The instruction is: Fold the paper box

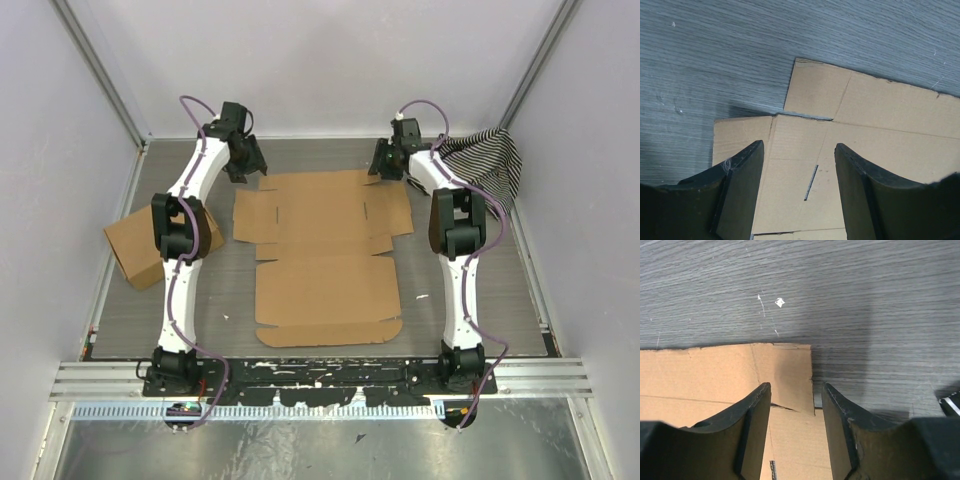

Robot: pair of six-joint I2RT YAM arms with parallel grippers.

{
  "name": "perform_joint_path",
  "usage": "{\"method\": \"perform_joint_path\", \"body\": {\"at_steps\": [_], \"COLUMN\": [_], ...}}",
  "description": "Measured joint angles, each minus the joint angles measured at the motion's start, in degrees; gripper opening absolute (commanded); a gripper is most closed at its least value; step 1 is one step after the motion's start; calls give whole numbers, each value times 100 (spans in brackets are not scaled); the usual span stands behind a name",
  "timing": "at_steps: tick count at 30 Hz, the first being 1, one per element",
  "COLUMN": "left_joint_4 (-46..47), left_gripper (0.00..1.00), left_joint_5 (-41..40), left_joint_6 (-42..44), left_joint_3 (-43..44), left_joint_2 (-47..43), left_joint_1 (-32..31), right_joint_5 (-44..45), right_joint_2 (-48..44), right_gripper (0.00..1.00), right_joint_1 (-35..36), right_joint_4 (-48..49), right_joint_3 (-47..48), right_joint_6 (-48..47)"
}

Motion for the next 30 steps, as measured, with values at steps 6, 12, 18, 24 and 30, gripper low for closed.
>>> {"method": "perform_joint_path", "body": {"at_steps": [6,12,18,24,30], "left_joint_4": [0,0,-2,-4,-37], "left_gripper": [65,65,65,65,67], "left_joint_5": [35,63,105,131,149], "left_joint_6": [0,0,0,0,2], "left_joint_3": [0,-2,-2,-2,-2], "left_joint_2": [2,2,2,2,9], "left_joint_1": [0,0,0,0,0], "right_joint_5": [-133,-243,-284,-286,-195], "right_joint_2": [0,-2,-2,-4,-17], "right_gripper": [47,39,34,29,10], "right_joint_1": [0,11,28,114,238], "right_joint_4": [9,127,155,175,216], "right_joint_3": [-2,-94,-157,-157,-164], "right_joint_6": [-2,-9,-11,-17,-13]}}
